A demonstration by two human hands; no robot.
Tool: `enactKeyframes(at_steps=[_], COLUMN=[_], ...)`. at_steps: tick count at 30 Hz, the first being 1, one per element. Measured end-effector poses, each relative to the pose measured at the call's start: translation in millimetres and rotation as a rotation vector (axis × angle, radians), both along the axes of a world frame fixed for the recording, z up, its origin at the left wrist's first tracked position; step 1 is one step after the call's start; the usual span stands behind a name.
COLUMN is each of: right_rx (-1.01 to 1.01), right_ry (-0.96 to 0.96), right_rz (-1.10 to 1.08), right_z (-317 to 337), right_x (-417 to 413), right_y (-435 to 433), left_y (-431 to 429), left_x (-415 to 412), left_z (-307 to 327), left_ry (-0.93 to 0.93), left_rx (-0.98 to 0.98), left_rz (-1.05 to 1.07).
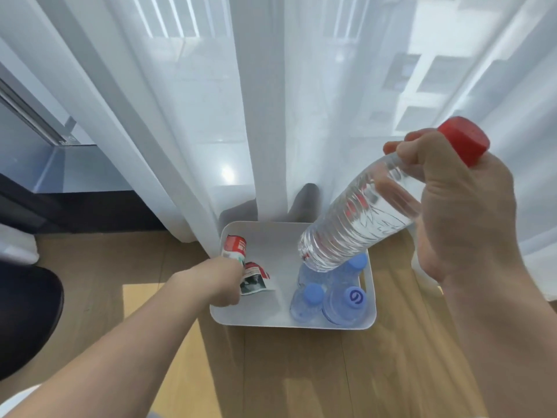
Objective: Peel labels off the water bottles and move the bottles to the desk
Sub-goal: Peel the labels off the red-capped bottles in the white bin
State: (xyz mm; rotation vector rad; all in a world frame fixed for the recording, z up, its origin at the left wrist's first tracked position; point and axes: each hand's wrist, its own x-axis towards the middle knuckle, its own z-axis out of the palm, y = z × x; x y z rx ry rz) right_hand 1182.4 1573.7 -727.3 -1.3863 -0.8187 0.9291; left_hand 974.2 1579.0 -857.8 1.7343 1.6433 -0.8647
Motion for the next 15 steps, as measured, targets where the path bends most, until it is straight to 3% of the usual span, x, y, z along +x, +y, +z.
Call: enactKeyframes(at_steps=[6,9,15], right_rx=[0.023,-0.015,-0.118], right_ry=[0.035,0.004,-0.285], right_rz=[0.070,0.166,0.428], right_z=[-25.1,-44.5,-82.7], right_x=[-9.8,-22.3,-37.6], right_y=[15.0,24.9,38.3], left_y=[-6.0,-5.1,-1.0], left_x=[8.6,8.9,-3.3], left_z=[18.6,29.9,46.8], left_ry=[-0.011,-0.037,-0.115], left_rx=[-0.053,0.044,0.331], left_rz=[-0.061,-0.080,-0.068])
